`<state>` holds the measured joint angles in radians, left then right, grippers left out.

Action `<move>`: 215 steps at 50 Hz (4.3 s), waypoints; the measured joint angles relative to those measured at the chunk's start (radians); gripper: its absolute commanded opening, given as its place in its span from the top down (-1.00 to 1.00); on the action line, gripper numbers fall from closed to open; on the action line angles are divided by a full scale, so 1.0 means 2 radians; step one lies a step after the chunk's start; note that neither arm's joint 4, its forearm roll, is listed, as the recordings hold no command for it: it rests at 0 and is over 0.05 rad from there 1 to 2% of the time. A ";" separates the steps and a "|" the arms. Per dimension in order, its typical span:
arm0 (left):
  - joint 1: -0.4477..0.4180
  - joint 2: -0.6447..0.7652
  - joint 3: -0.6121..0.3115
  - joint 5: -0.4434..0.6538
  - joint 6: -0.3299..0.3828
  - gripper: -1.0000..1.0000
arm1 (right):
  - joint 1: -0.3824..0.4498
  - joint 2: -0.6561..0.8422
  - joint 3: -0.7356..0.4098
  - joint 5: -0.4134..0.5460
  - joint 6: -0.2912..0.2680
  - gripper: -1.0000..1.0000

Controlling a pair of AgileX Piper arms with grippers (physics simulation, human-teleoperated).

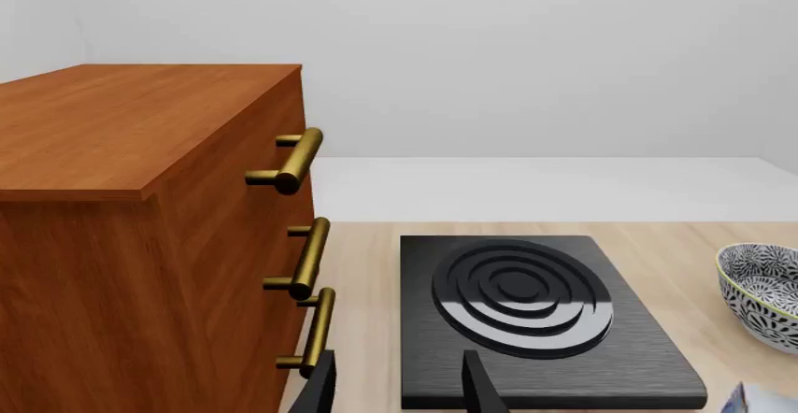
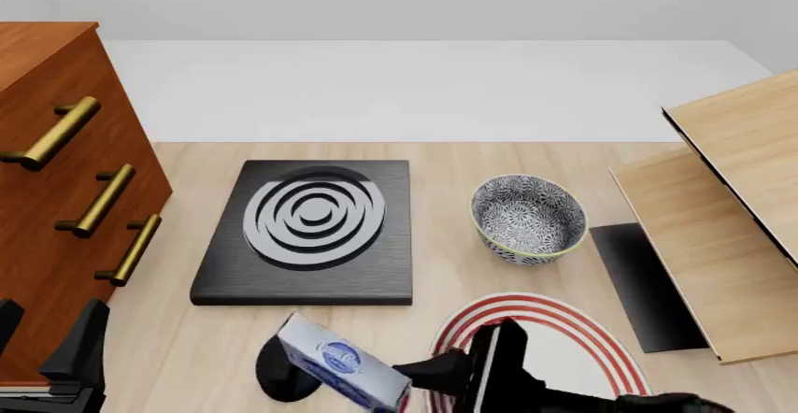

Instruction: Pick up the cream cheese and put it in the bowl.

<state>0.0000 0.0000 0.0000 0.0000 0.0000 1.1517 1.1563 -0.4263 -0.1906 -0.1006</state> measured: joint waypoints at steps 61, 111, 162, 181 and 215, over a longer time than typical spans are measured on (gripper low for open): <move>0.000 0.000 0.000 0.000 0.000 -1.00 | -0.263 -0.191 -0.102 0.323 -0.031 1.00; 0.000 0.000 0.000 0.000 0.000 -1.00 | -0.404 -0.037 -0.192 0.338 -0.008 1.00; 0.000 0.000 0.000 0.000 0.000 -1.00 | -0.446 0.108 -0.188 0.251 0.003 1.00; 0.000 0.000 0.000 0.000 0.000 -1.00 | -0.446 0.143 -0.184 0.219 0.012 1.00; 0.000 0.000 0.000 0.000 0.000 -1.00 | -0.438 0.165 -0.186 0.198 0.023 1.00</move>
<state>0.0000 0.0000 0.0000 0.0000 0.0000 0.2751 1.4869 -0.7980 0.2060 -0.0546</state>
